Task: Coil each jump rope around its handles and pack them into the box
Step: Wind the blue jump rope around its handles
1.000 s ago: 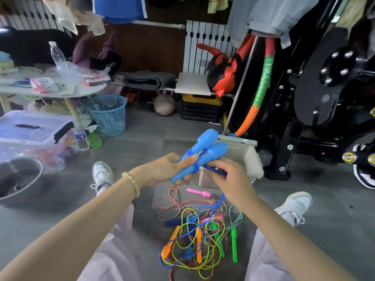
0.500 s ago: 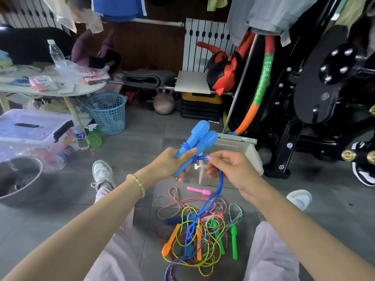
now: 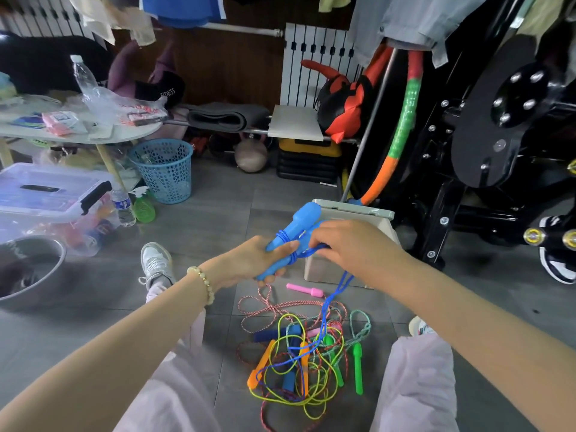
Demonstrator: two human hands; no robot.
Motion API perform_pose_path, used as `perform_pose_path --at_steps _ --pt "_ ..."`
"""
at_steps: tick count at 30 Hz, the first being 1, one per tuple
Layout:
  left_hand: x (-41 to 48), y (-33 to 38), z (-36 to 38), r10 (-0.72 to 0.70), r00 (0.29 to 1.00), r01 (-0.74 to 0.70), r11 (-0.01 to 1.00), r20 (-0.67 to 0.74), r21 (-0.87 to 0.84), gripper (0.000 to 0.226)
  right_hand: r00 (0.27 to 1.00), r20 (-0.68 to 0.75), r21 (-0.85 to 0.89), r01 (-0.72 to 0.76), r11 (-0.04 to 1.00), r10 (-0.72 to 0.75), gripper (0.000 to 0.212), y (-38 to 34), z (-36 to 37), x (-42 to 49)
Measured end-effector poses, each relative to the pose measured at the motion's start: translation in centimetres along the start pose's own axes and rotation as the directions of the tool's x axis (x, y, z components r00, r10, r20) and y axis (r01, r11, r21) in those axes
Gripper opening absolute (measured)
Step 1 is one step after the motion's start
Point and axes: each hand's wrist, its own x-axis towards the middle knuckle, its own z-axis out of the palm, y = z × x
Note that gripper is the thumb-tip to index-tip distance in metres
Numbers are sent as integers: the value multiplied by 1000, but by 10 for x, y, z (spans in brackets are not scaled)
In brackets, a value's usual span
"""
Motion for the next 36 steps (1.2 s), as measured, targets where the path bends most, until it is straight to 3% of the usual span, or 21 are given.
perform_pose_path --at_steps 3,7,13,21,25,28,36 --pt "-6 6 -1 -13 990 8 999 139 41 37 999 12 -16 52 999 -52 24 3 -11 6" --pt "-15 21 -8 15 972 -47 990 233 133 30 988 -125 191 115 975 -92 17 17 -13 3" --pt "-18 40 -8 23 974 -106 925 224 364 38 981 -119 169 174 970 -155 17 12 -14 7" --pt "-22 49 -4 66 995 -97 834 76 544 39 998 -28 233 57 971 -52 32 8 -19 8" --pt "-23 48 -7 58 994 -103 752 91 651 51 978 202 471 -43 881 -60 19 16 -22 8" --pt "-29 49 -10 52 991 -119 769 124 628 43 975 204 574 -41 818 -94 15 22 -26 5" --pt "-45 58 5 151 970 -239 731 190 639 48 944 297 744 -135 655 -142 34 20 -23 0"
